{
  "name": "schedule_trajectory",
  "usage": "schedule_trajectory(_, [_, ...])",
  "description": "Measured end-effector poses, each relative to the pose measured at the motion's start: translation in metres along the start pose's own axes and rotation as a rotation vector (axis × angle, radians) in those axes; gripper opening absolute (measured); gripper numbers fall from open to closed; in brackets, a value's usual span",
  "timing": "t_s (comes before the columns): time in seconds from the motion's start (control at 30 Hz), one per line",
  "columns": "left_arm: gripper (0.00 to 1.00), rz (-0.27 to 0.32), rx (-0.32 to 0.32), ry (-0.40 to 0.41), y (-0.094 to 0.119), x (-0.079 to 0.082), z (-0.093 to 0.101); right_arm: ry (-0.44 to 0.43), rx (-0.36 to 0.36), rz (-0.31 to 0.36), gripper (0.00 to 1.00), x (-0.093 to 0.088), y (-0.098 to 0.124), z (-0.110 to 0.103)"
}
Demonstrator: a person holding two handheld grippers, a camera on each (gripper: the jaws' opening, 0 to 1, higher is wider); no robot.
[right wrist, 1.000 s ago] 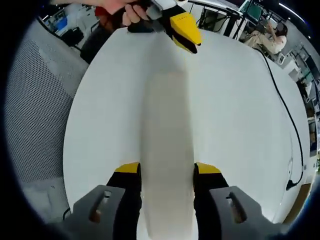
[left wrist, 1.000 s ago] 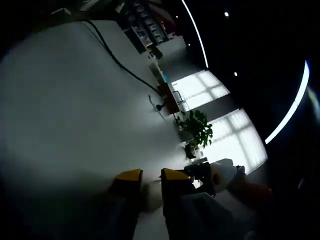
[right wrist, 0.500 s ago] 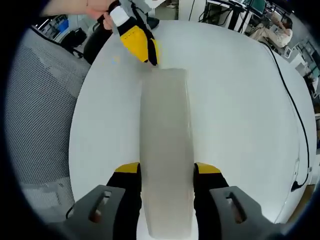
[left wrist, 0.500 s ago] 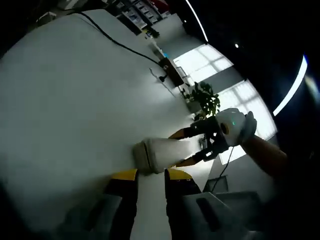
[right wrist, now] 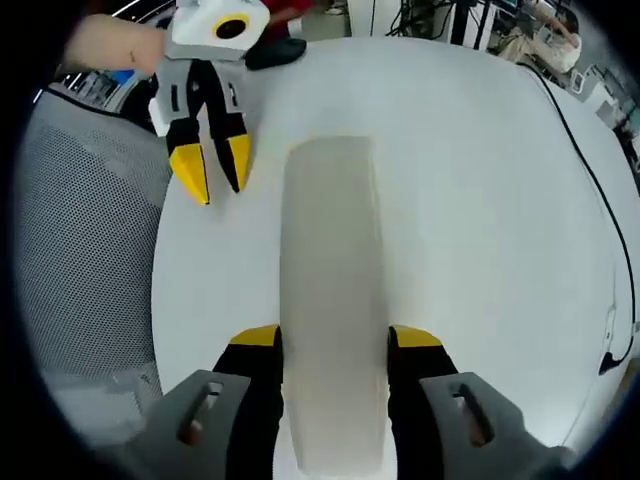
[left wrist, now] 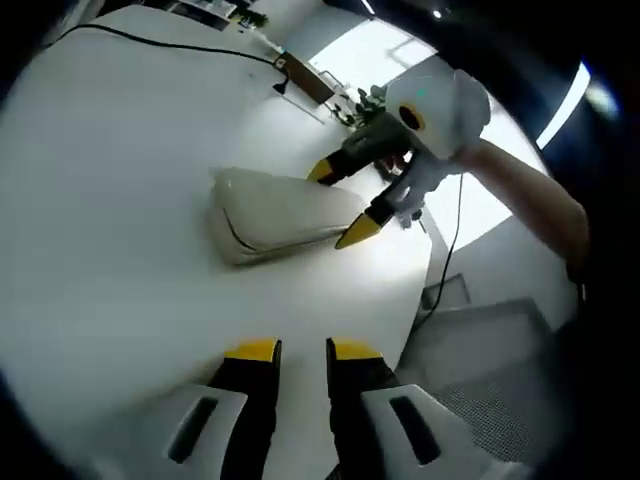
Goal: Arrange the utensils inside the cutlery case until each visible utensil rests in its matching compartment.
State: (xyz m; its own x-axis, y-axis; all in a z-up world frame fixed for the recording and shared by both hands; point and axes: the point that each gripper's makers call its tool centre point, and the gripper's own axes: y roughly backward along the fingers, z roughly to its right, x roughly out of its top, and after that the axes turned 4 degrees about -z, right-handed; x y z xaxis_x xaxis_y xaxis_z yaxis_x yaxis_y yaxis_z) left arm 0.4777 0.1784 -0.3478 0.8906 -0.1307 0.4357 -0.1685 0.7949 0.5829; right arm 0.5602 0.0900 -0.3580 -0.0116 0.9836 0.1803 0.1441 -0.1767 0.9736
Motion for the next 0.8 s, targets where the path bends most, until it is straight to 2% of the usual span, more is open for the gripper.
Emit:
schedule_trajectory(0.5, [0.18, -0.007, 0.013, -0.052, 0.0013, 0.0025, -0.0033, 0.002, 0.012, -0.008, 0.39, 0.0032, -0.0009, -0.0016])
schedule_trajectory(0.8, [0.18, -0.001, 0.005, -0.029, -0.0028, 0.0014, 0.0011, 0.023, 0.006, -0.038, 0.39, 0.0041, -0.0018, -0.0024])
